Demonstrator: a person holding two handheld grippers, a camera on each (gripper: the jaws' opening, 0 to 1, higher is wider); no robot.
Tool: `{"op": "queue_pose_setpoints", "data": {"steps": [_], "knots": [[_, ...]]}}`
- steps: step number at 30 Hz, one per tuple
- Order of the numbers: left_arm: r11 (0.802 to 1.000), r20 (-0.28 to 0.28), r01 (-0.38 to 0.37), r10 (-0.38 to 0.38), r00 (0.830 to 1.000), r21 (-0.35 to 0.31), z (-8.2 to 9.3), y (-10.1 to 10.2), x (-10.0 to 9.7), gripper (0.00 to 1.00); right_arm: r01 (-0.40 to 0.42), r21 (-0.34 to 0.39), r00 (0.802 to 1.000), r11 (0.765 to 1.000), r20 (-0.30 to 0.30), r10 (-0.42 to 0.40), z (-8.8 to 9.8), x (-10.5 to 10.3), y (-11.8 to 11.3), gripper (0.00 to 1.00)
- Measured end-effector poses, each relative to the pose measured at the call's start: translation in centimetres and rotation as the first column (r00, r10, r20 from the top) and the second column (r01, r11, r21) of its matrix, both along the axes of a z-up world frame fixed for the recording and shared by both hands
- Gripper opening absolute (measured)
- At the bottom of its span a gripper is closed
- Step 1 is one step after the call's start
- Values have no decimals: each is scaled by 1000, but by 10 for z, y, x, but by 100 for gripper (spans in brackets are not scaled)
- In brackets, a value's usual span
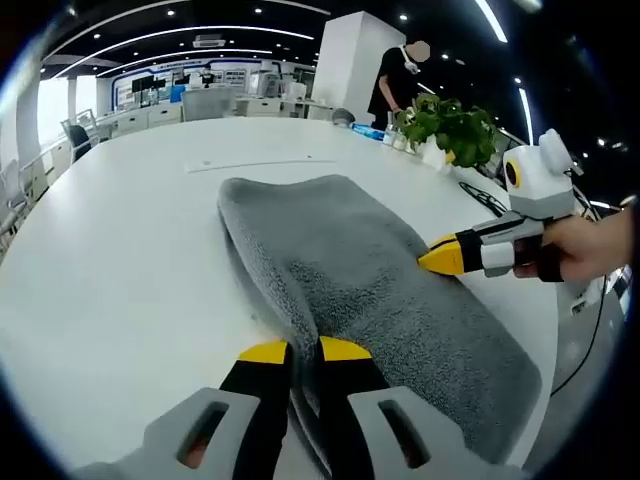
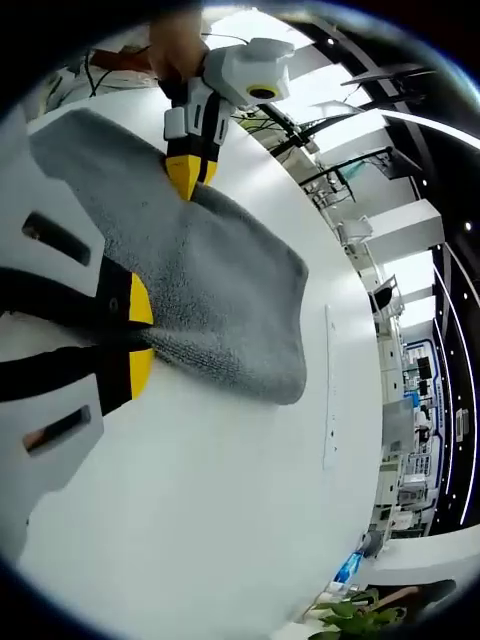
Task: Fold the towel on the table until its edges align and the towel forms a compact rectangular stack.
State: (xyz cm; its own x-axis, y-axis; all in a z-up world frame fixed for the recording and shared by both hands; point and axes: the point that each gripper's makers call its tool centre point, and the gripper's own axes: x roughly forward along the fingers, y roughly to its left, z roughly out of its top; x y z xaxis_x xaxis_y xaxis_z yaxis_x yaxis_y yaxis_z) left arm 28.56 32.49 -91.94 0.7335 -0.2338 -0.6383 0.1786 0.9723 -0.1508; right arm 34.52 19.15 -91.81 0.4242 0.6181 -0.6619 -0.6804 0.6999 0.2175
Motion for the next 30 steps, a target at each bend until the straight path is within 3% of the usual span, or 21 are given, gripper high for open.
{"op": "queue_pose_setpoints", "data": {"steps": [3,8,11,17,21,24,26,30], "knots": [[1000,14,8,-7,1000,-26,0,-22,4,9,22,-9,1000,1000,3,-22,0,6,-21,4],[999,19,49,-49,999,-4,2,-53,6,9,38,-34,999,999,6,-38,0,13,-46,4],[999,25,50,-50,998,0,2,-62,8,9,44,-43,999,998,11,-43,1,12,-55,4],[997,25,70,-70,997,30,3,-63,9,9,47,-22,998,999,36,-46,-1,10,-60,4],[998,18,64,-64,998,15,4,-59,9,12,-25,-45,998,999,58,27,1,10,-58,6],[1000,15,29,-29,999,-10,8,-52,6,19,-69,-60,994,996,80,73,8,9,-60,10],[1000,32,25,-26,999,6,15,-49,4,24,-129,-106,983,986,121,141,11,6,-61,15],[999,79,45,-46,996,21,33,-51,0,26,-168,-113,973,979,144,183,18,-3,-60,23]]}}
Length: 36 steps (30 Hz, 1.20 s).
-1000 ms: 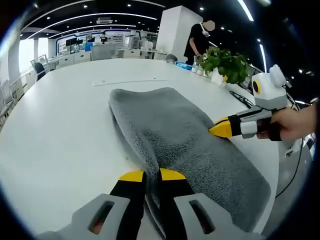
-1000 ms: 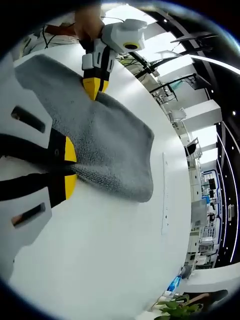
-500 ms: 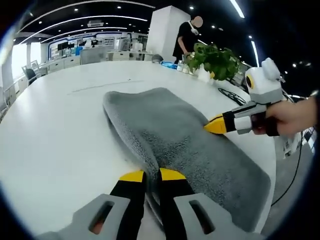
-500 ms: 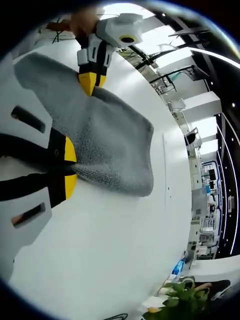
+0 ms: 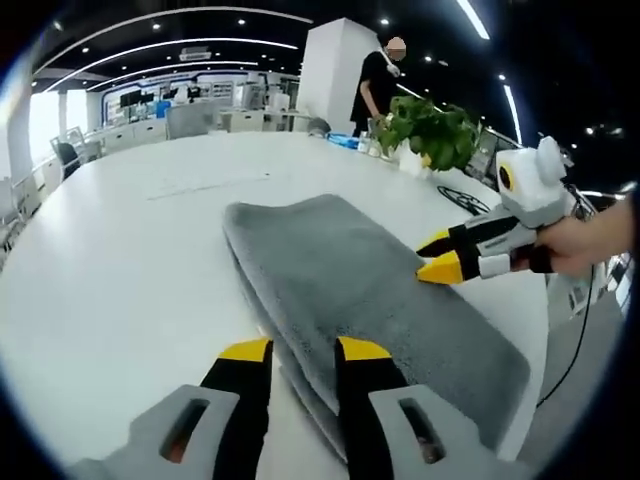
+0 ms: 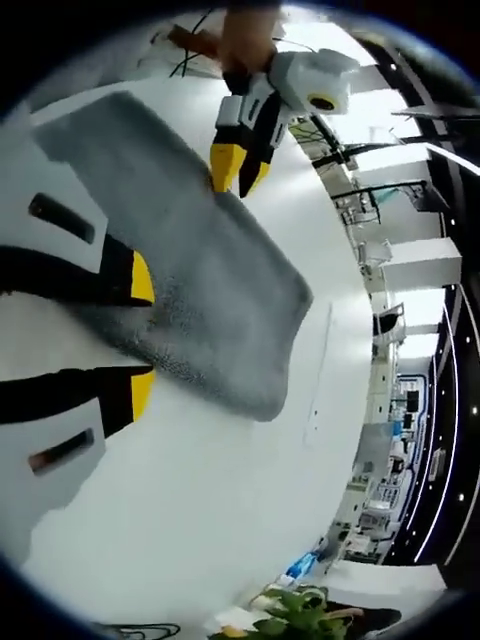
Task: Fold the towel on the table until its edges align and the towel forms a compact rectangular stack.
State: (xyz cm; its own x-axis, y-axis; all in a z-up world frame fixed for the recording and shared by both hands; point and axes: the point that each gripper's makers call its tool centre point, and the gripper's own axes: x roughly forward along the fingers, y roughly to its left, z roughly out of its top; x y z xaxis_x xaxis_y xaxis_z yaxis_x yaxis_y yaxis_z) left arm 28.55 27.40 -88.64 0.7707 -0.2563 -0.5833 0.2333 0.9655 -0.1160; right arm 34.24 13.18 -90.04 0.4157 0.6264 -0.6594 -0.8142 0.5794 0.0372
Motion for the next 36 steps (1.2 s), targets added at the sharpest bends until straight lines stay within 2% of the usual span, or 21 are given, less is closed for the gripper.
{"op": "queue_pose_setpoints", "data": {"steps": [3,6,10,15,22,28,32,36], "knots": [[999,20,40,-40,999,22,11,-7,-4,31,-12,15,1000,1000,12,12,9,-3,-1,23],[991,55,125,-128,990,53,24,-21,-10,38,-35,32,999,999,35,34,19,-6,-2,25],[973,59,213,-219,974,91,30,-40,-23,45,-83,34,995,996,62,80,31,-15,-2,30],[960,52,265,-271,961,90,31,-56,-39,55,-136,37,989,990,68,133,35,-31,-4,35],[930,25,351,-356,934,108,22,-77,-69,55,-183,40,982,982,47,181,34,-59,-5,37],[873,-27,459,-461,887,168,7,-95,-96,57,-245,22,969,969,36,244,24,-79,-9,38],[862,-42,481,-480,876,160,1,-102,-105,58,-265,22,964,964,27,265,21,-96,-11,38],[831,-66,527,-524,849,181,-6,-110,-113,57,-273,25,962,962,11,273,18,-109,-13,38]]}}
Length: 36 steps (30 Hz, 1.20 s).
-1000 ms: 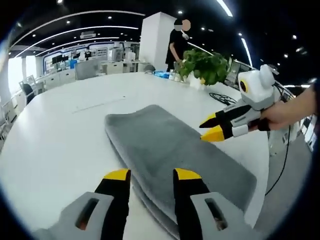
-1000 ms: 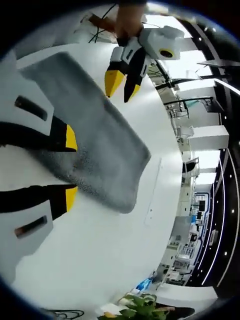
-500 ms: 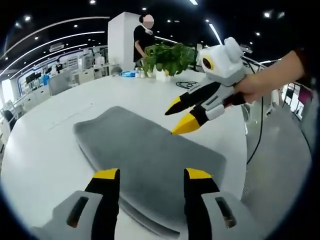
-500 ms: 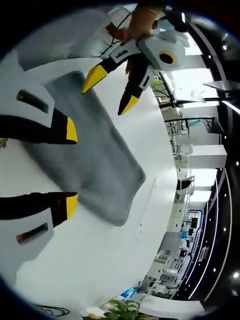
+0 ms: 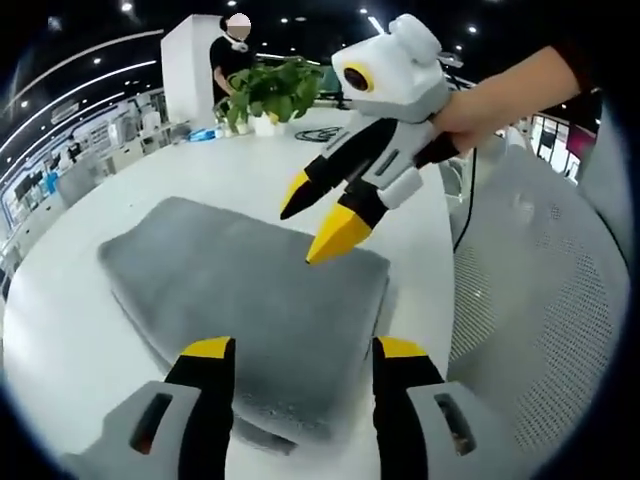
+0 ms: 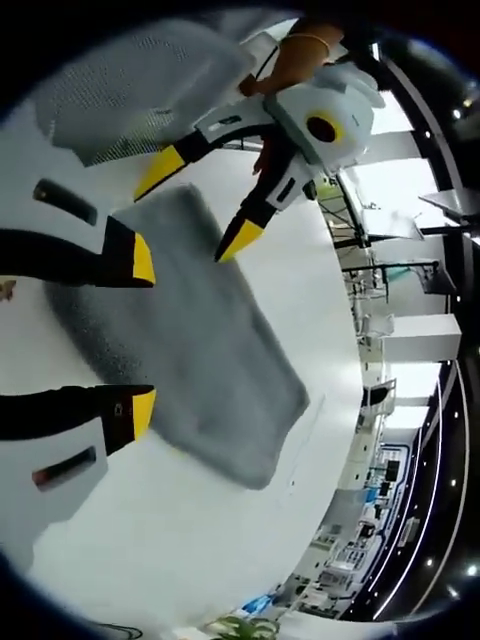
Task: Fold the towel on the table until its edges align and the towel forms a compact rectangular stack.
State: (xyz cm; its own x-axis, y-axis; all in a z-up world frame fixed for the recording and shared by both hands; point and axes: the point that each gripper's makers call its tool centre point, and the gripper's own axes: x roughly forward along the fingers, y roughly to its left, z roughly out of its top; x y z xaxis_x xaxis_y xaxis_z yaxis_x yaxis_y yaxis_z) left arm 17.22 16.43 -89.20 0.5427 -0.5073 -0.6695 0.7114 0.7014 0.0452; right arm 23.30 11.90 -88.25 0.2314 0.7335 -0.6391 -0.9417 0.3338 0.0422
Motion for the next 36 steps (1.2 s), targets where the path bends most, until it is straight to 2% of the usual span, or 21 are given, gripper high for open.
{"op": "queue_pose_setpoints", "data": {"steps": [6,11,14,20,23,25,26,27,29,33,35,36], "knots": [[999,-8,40,-40,999,20,-5,-8,-7,54,-32,-2,999,999,-18,32,-4,-20,-3,38],[998,-15,56,-56,998,34,-11,-12,-15,52,-82,-25,997,996,0,82,-11,-34,-7,36],[997,-12,63,-62,998,54,-14,-11,-15,46,-89,-25,996,996,-7,89,-16,-37,-10,35],[996,-1,36,-36,999,84,-17,-5,-12,37,-119,-24,993,993,14,119,-15,-50,-12,33],[996,-11,34,-34,999,82,-21,-5,-11,35,-142,-35,990,989,22,143,-17,-57,-12,32],[992,-11,55,-54,998,115,-25,-4,-11,34,-162,-50,986,986,28,163,-21,-62,-13,31],[980,7,95,-98,995,175,-27,-3,-10,33,-172,-64,984,983,33,174,-23,-64,-14,31],[973,13,111,-116,993,200,-27,-3,-10,32,-181,-77,982,980,37,184,-27,-67,-14,31],[980,11,102,-105,994,170,-28,-10,-9,30,-194,-102,979,976,44,199,-32,-69,-17,32],[983,-1,88,-89,996,160,-30,-6,-6,27,-192,-113,978,975,60,200,-38,-69,-19,30],[977,-13,97,-97,995,189,-31,-4,-7,24,-190,-123,977,974,73,200,-38,-68,-18,28],[965,0,123,-127,992,233,-29,-3,-6,23,-188,-130,976,973,83,200,-39,-67,-18,26]]}}
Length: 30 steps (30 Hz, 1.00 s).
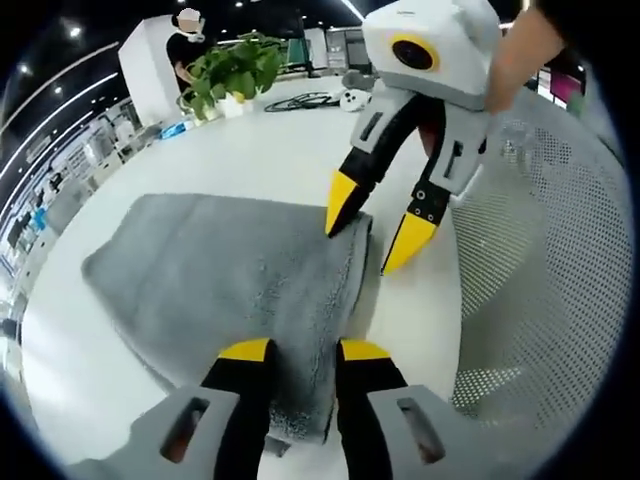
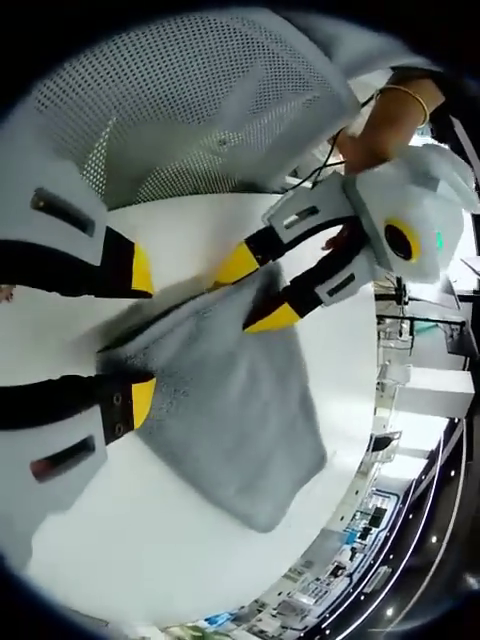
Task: Fold the towel on the table until its edges align and the towel forms a compact rectangular stack.
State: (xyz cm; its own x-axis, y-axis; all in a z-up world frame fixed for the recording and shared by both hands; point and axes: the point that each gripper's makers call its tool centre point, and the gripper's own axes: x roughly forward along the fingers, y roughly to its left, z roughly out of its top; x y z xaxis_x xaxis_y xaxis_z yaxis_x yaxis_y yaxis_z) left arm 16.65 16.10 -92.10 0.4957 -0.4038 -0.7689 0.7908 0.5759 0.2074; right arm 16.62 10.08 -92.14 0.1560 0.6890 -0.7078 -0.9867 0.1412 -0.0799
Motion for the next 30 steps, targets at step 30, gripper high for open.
{"op": "queue_pose_setpoints", "data": {"steps": [30], "knots": [[994,-123,-29,16,992,-102,17,4,6,8,117,-38,989,992,-92,-120,16,13,-4,6]]}}
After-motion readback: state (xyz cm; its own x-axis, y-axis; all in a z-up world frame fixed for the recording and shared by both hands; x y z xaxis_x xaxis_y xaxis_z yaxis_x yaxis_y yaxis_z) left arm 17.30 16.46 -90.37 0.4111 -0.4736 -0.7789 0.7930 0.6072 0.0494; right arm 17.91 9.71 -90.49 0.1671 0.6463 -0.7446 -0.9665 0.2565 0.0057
